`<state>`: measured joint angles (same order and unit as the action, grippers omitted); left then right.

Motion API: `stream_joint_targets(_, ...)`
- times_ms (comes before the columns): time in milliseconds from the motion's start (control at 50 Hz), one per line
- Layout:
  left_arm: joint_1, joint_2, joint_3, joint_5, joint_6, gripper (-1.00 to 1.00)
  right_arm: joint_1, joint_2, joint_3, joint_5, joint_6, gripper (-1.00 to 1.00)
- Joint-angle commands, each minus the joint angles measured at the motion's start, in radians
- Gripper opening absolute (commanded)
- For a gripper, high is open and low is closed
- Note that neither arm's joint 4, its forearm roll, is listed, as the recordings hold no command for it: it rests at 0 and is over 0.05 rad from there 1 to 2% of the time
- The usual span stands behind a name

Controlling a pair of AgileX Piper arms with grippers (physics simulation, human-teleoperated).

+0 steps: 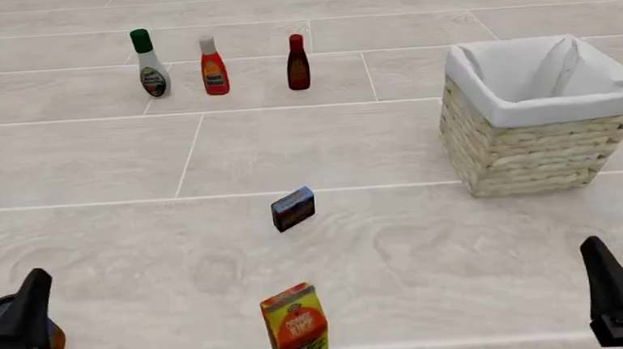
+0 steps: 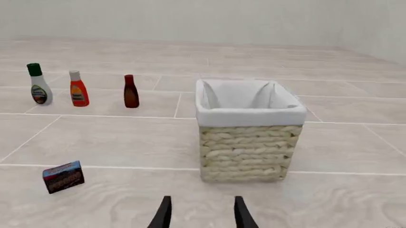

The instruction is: Pick the chocolate pudding and place it in the basket.

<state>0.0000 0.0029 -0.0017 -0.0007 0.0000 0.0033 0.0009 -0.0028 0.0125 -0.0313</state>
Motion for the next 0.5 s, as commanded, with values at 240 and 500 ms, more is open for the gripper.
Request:
stream_joint_targets(240,0.0,0.005,-0.003,-0.001,0.0,1.0,0.003,0.0,-0.027,-0.001,0.051,1.0)
stream_joint_targets(500,0.0,0.005,-0.003,-0.001,0.0,1.0,0.016,0.007,-0.057,0.037,0.017,1.0)
